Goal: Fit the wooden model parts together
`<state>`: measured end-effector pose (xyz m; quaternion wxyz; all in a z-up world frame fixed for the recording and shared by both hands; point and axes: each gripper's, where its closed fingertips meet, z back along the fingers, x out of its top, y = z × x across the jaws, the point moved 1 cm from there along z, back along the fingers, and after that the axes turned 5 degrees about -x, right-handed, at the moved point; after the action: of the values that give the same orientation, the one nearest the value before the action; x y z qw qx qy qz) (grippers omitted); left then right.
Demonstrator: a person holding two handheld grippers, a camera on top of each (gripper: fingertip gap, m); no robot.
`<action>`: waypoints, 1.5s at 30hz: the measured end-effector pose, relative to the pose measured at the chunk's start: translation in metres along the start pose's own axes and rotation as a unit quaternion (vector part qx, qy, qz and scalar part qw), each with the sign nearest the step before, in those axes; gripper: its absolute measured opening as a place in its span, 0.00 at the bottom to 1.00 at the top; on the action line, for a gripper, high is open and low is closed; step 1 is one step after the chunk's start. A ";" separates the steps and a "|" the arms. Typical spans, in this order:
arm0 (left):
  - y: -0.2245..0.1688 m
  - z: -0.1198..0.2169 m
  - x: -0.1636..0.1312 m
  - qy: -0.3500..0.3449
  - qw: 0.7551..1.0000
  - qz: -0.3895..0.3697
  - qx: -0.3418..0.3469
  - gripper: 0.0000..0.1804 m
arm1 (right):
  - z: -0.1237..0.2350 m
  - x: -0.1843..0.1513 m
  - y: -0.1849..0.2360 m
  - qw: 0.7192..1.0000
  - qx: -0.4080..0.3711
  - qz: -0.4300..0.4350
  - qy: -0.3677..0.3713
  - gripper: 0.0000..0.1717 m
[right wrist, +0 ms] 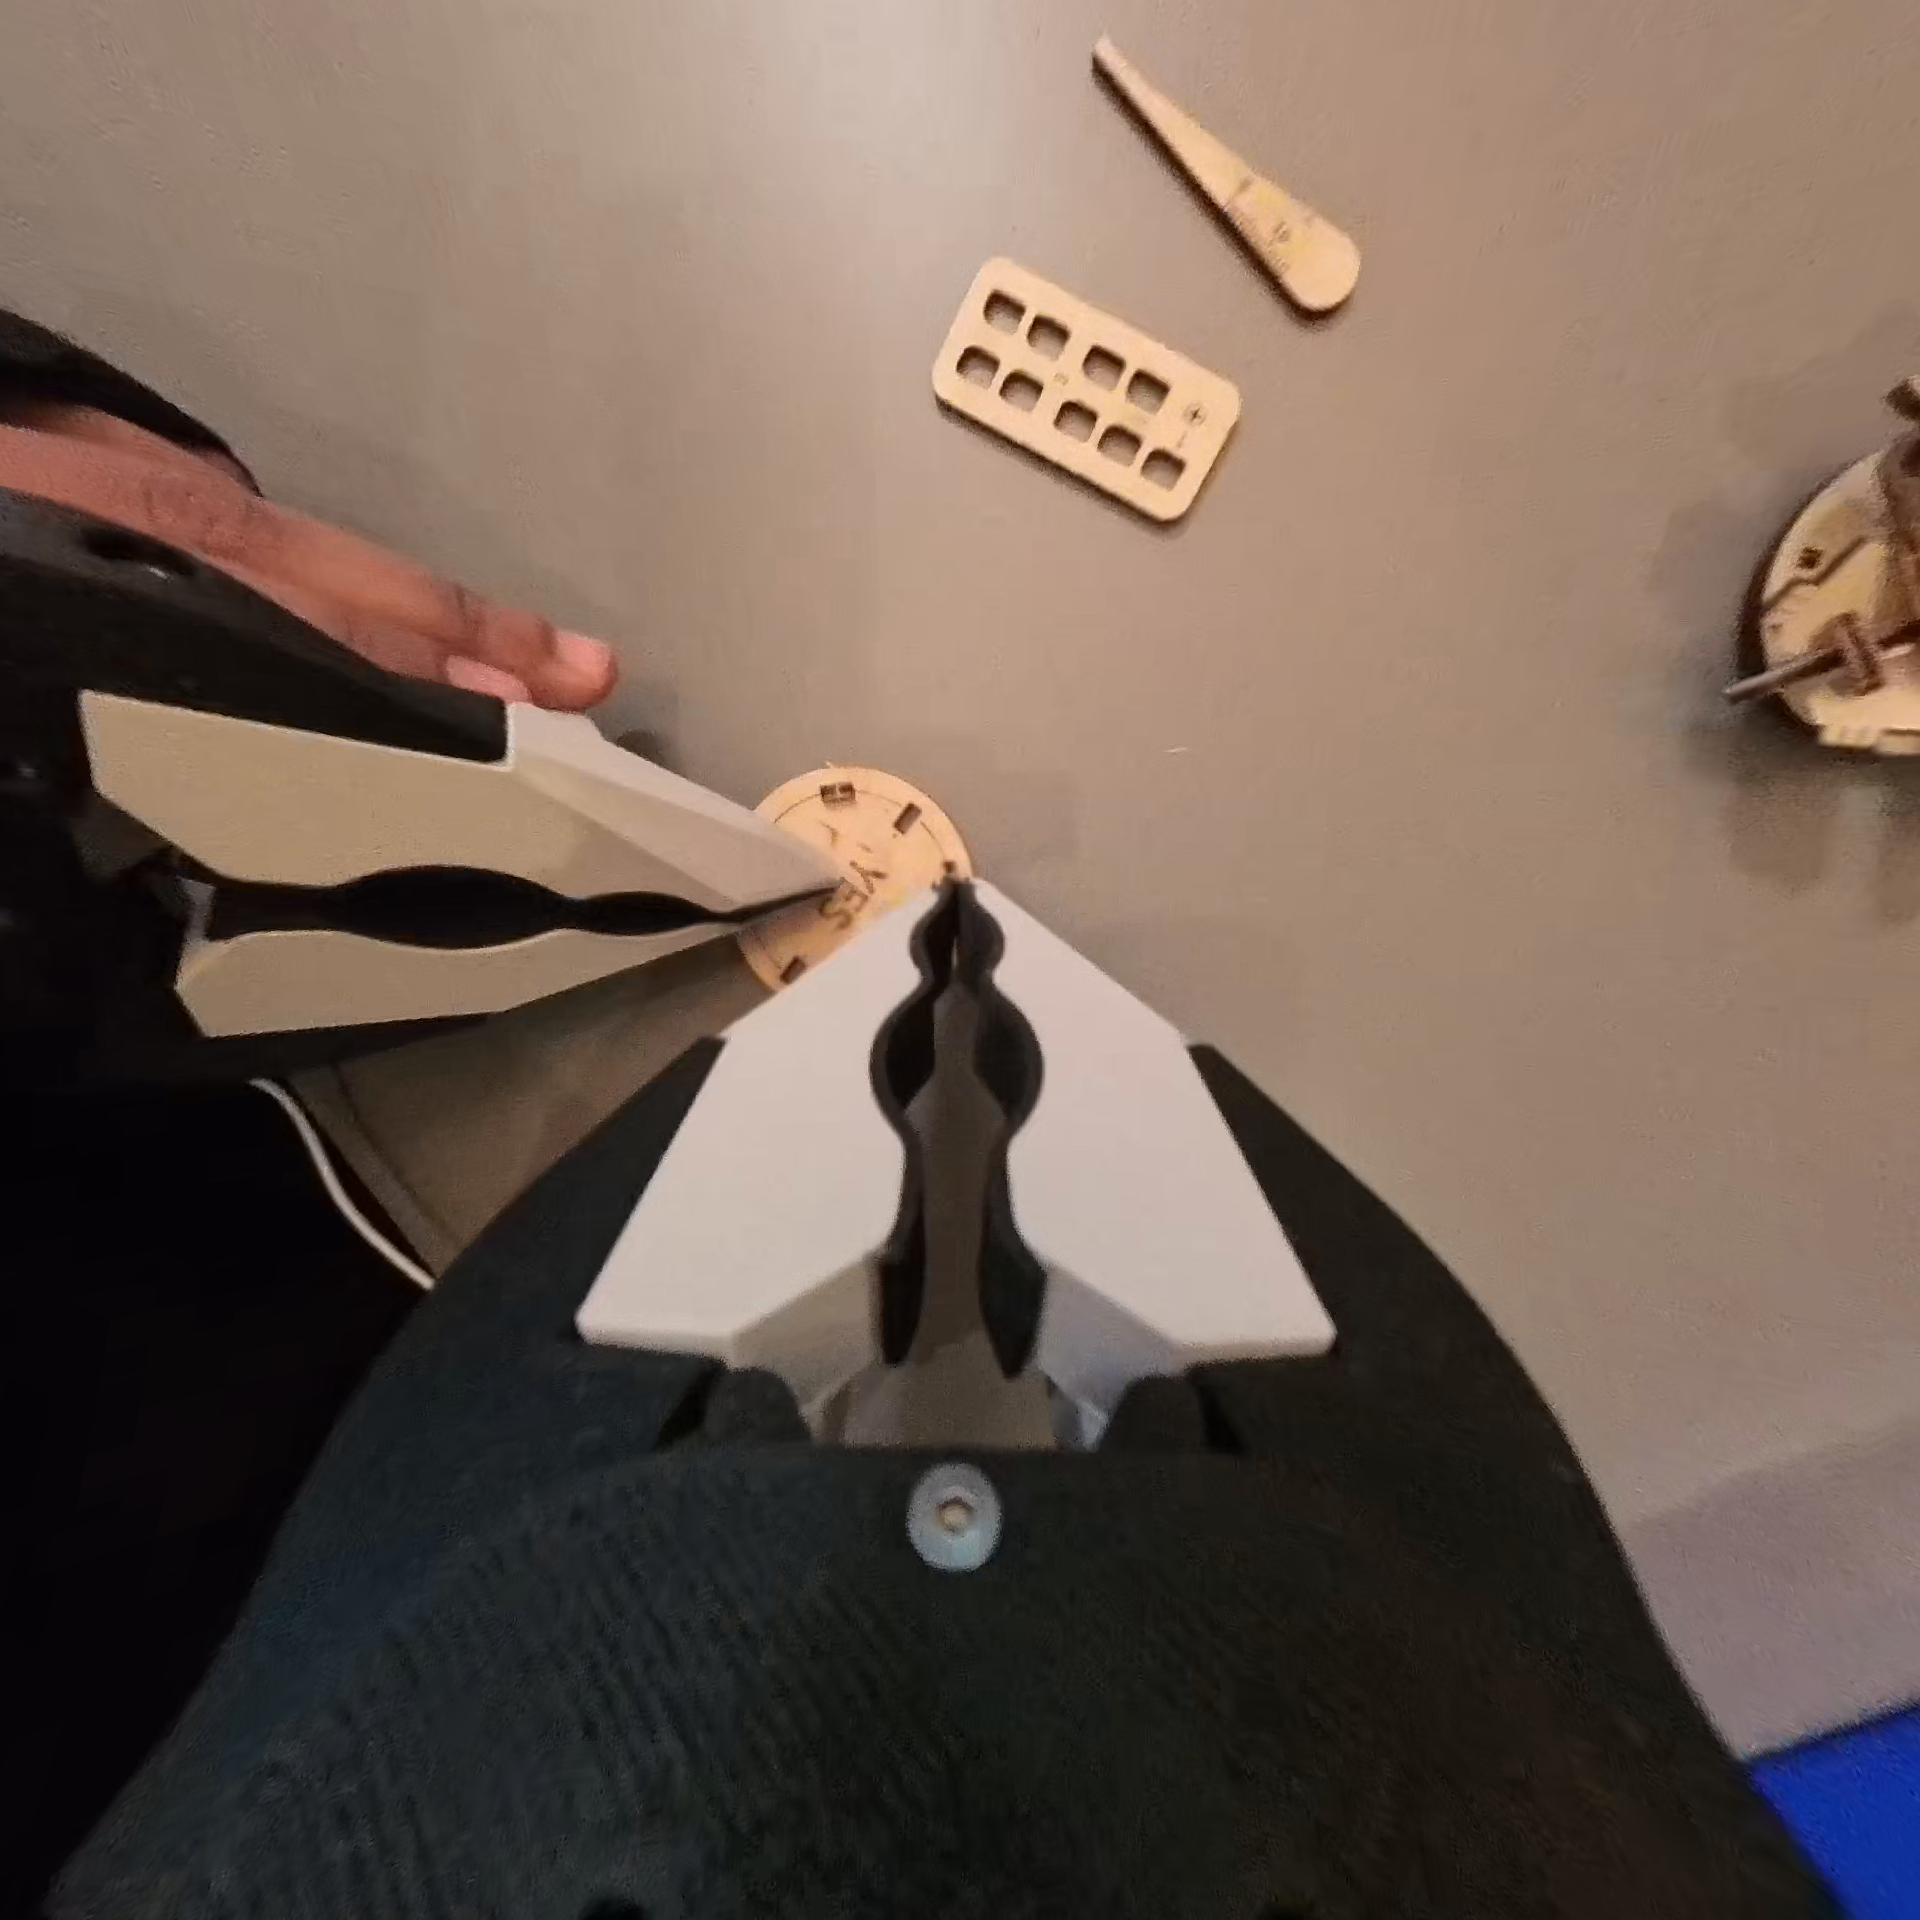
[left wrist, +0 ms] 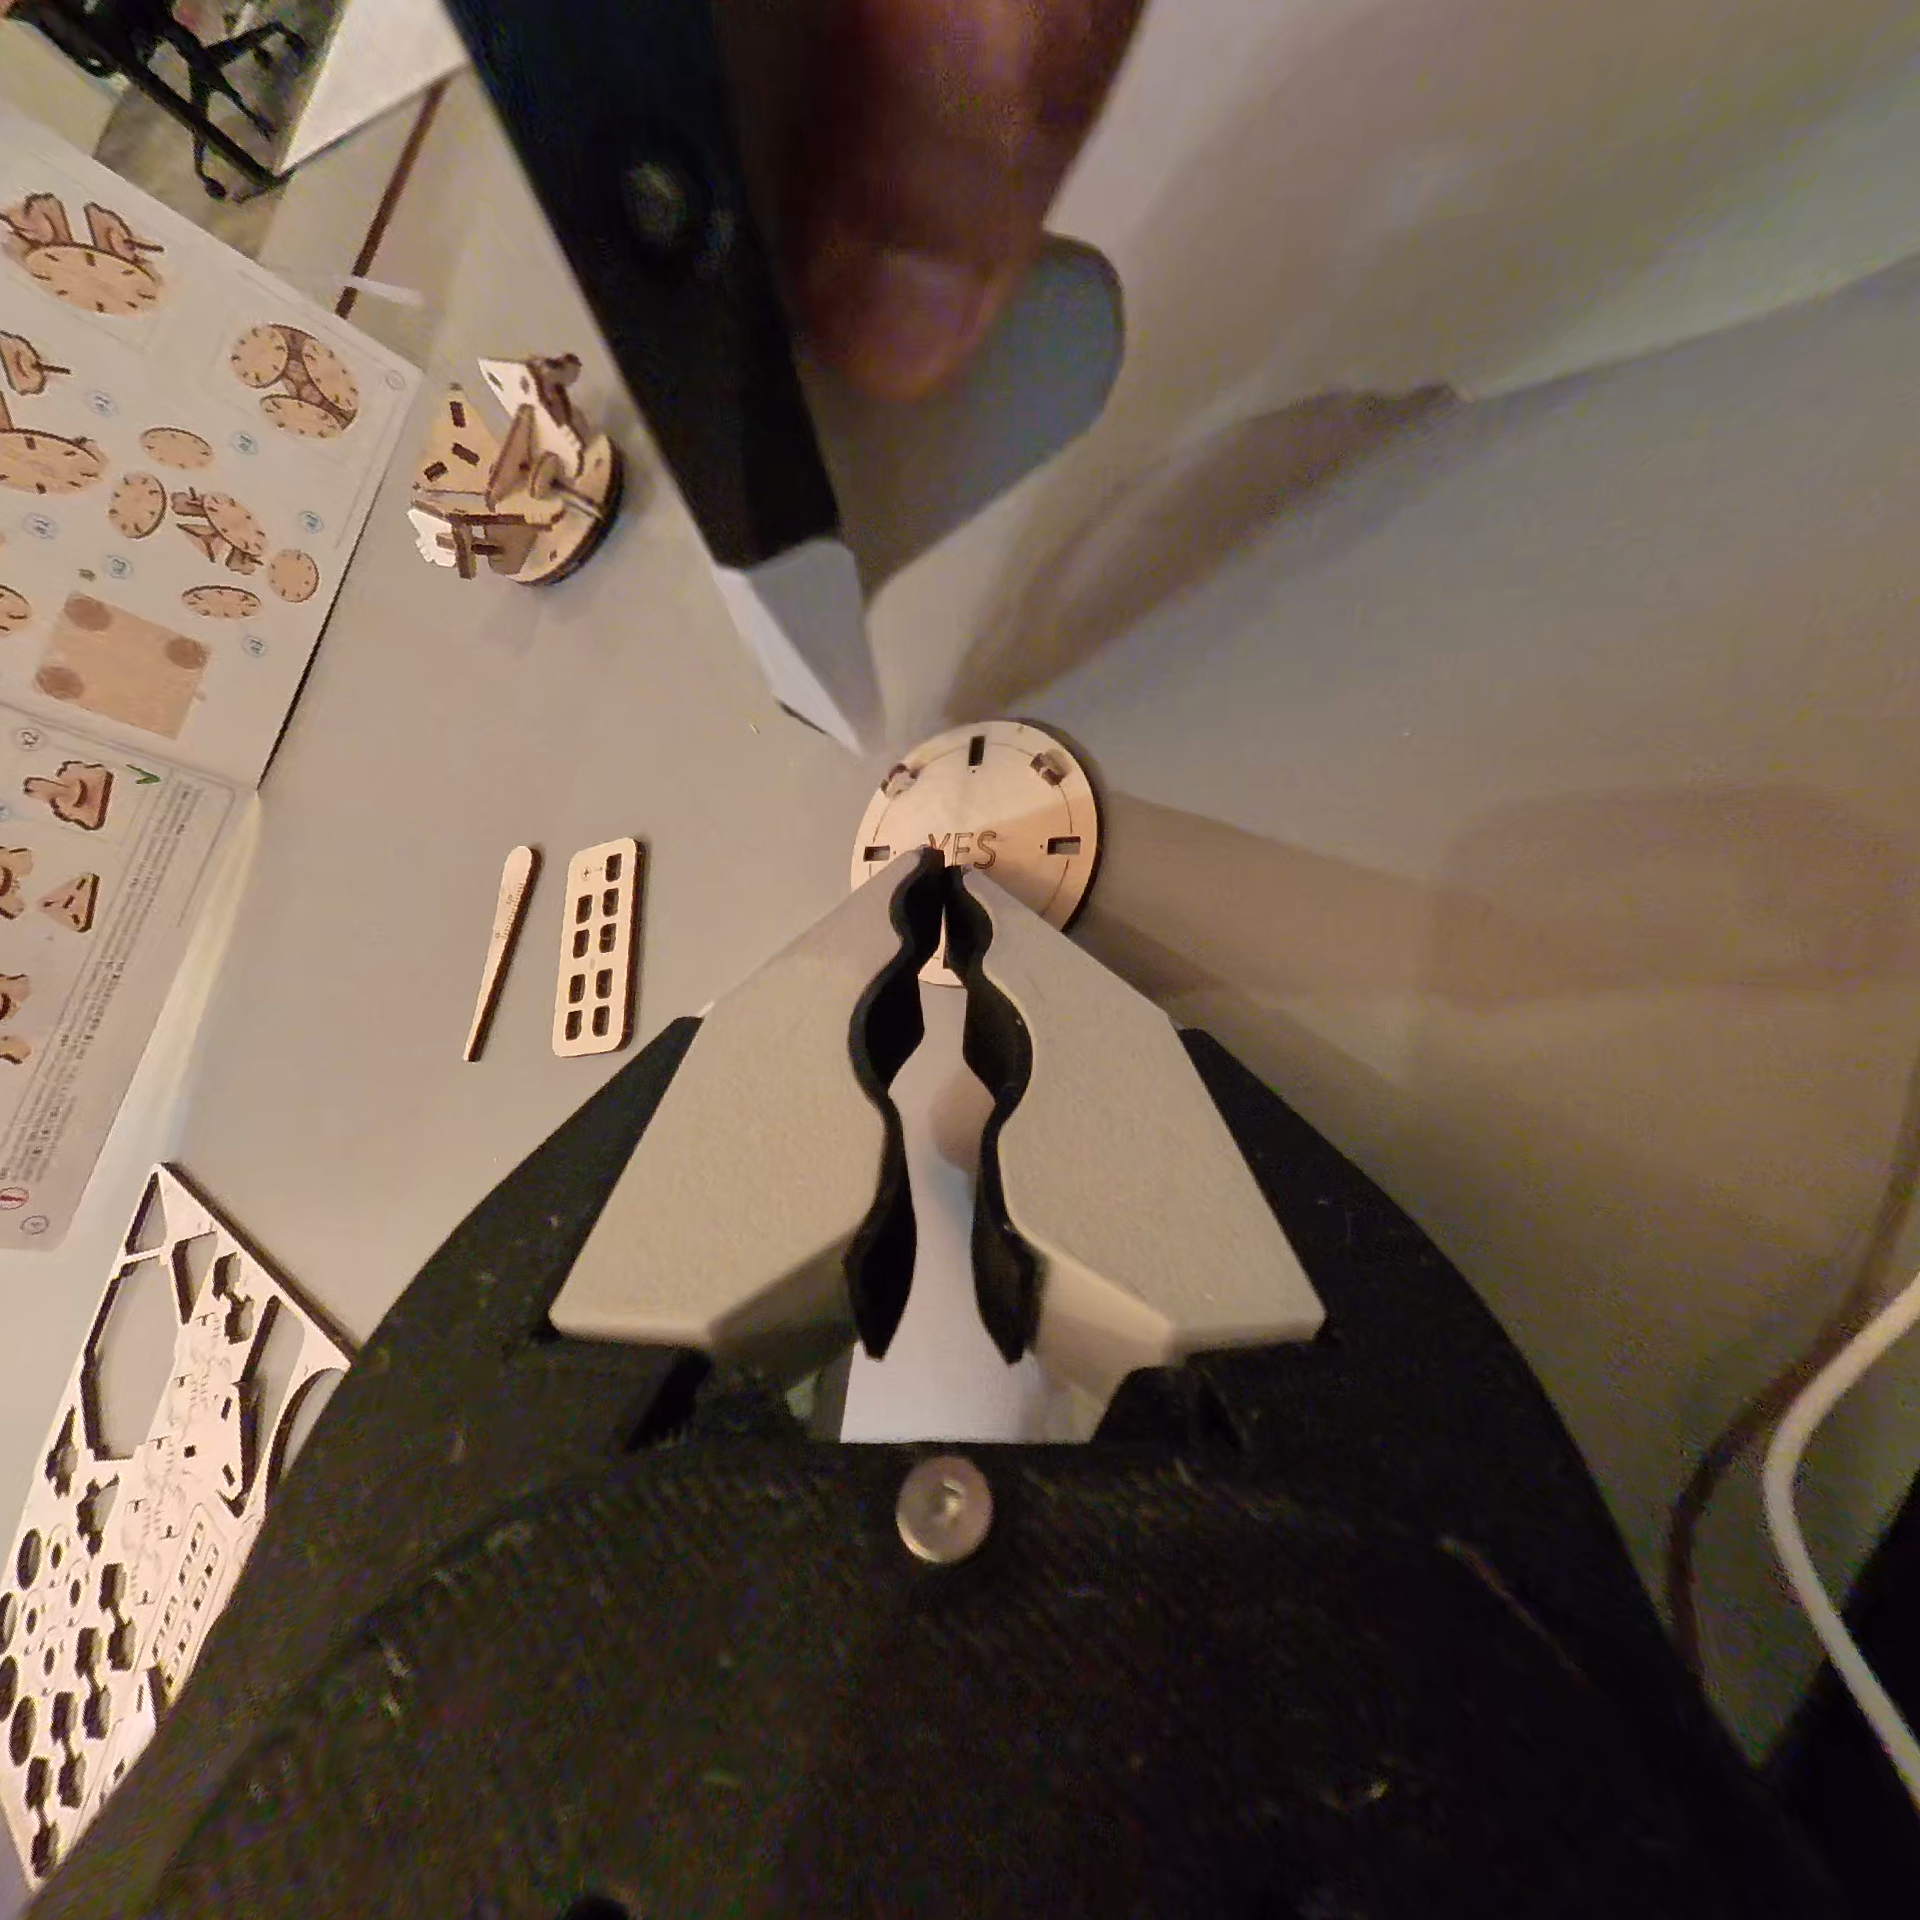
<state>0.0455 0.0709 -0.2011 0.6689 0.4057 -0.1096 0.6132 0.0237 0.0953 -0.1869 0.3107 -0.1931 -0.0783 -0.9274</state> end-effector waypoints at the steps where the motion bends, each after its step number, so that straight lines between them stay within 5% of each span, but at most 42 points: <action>1: 0.000 0.000 0.000 0.000 1.000 0.000 0.000 0.00 | 0.006 0.008 -0.001 1.000 -0.002 -0.003 -0.024 0.00; 4: 0.000 0.000 0.000 0.000 1.000 -0.001 0.001 0.00 | 0.008 0.017 0.001 0.999 -0.009 0.010 -0.052 0.00; 8: 0.000 0.000 0.000 0.000 1.000 0.000 0.000 0.00 | -0.004 -0.001 0.003 1.000 0.012 -0.004 0.011 0.00; 13: 0.000 0.000 0.000 0.000 1.000 -0.001 0.001 0.00 | 0.003 0.017 0.001 0.999 -0.007 0.019 -0.050 0.00; 16: 0.000 0.000 0.000 0.000 1.000 0.001 0.000 0.00 | -0.006 -0.002 0.005 1.000 0.021 0.000 0.024 0.00; 21: 0.000 0.000 0.000 0.001 1.000 0.001 0.000 0.00 | 0.008 0.024 -0.001 0.998 -0.005 0.006 -0.060 0.00; 23: 0.000 0.000 0.000 0.001 1.000 0.002 0.000 0.00 | -0.011 -0.004 0.003 1.000 0.007 0.007 0.024 0.02; 29: 0.000 0.000 -0.001 0.001 1.000 0.002 0.001 0.00 | 0.009 0.020 -0.003 0.999 0.012 -0.013 -0.041 0.00; 35: 0.001 0.000 -0.001 0.001 1.000 0.002 0.001 0.00 | -0.004 0.000 0.004 0.999 0.036 -0.011 0.017 0.02; 37: 0.001 0.000 -0.001 0.001 1.000 0.003 0.001 0.00 | -0.003 -0.002 0.013 0.997 0.065 0.019 0.024 0.13; 42: 0.001 0.000 -0.001 0.001 1.000 0.002 0.002 0.00 | 0.006 -0.006 0.008 0.984 0.027 0.175 0.000 0.14; 45: 0.001 0.000 -0.001 0.001 1.000 0.003 0.001 0.00 | 0.007 -0.008 0.006 0.985 0.049 0.163 -0.015 0.19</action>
<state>0.0446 0.0705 -0.2013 0.6669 0.4054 -0.1095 0.6156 0.0355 0.0971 -0.1839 0.4660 -0.2013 -0.0959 -0.8562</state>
